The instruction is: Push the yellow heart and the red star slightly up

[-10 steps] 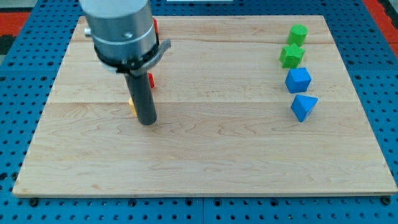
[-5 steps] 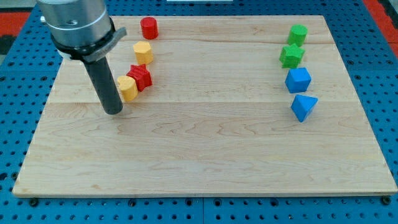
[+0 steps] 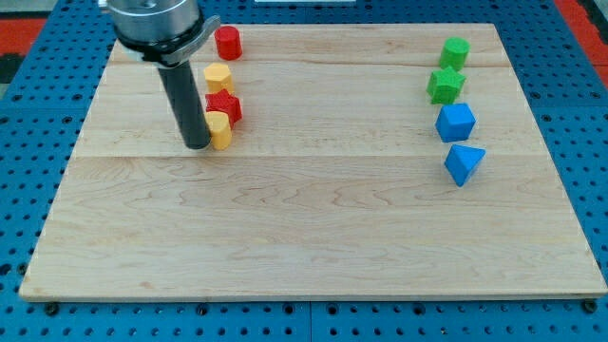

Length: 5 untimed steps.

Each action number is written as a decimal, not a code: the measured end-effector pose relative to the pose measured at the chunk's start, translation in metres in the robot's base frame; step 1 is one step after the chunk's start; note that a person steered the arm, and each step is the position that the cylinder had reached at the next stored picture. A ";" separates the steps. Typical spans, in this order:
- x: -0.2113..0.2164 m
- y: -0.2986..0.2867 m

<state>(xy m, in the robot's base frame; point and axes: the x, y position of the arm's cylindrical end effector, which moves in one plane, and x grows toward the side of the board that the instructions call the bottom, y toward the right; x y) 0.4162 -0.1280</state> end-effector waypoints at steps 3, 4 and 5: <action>-0.005 0.002; 0.025 0.010; 0.011 0.034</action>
